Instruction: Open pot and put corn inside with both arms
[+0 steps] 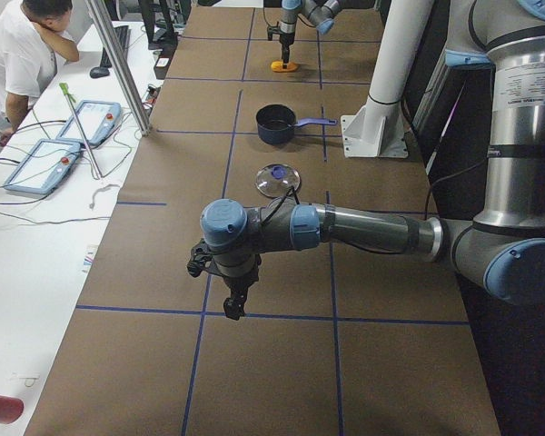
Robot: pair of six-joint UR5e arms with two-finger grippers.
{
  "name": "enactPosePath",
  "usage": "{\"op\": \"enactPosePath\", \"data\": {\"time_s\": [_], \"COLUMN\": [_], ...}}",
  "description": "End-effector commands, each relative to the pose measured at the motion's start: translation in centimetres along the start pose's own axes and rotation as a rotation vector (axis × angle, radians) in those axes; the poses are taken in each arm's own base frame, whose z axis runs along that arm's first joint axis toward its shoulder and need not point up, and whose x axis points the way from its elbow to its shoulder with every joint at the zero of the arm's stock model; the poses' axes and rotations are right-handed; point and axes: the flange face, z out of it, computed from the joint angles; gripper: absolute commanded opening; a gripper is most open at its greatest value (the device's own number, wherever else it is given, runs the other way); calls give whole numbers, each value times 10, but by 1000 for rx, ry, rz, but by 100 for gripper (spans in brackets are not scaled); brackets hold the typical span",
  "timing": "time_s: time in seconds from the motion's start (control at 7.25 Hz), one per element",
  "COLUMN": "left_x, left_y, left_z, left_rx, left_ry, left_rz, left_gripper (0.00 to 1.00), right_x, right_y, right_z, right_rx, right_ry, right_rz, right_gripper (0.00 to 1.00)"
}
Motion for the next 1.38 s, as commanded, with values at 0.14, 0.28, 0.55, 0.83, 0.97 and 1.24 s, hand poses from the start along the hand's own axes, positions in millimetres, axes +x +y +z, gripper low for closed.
{"op": "enactPosePath", "data": {"time_s": [0.14, 0.28, 0.55, 0.83, 0.97, 1.24], "left_x": [-1, 0, -3, -5, -5, -3], "left_y": [1, 1, 2, 2, 2, 1], "left_z": [1, 1, 3, 5, 5, 5], "left_rx": [-2, -1, -7, -11, -11, -9], "left_ry": [1, 0, 1, 3, 3, 3], "left_rz": [0, 1, -7, -12, -12, -10], "left_gripper": [100, 100, 100, 100, 100, 100], "right_x": [0, 0, -16, -105, -176, -319], "right_y": [2, 2, -1, -38, -67, -88], "right_z": [12, 12, 3, -42, -78, -113], "right_rx": [-12, -16, -14, -11, -16, -24], "right_ry": [6, 4, -31, -73, -59, -45], "right_rz": [-4, -4, -18, -11, 14, 28], "right_gripper": [11, 3, 0, 0, 0, 0]}}
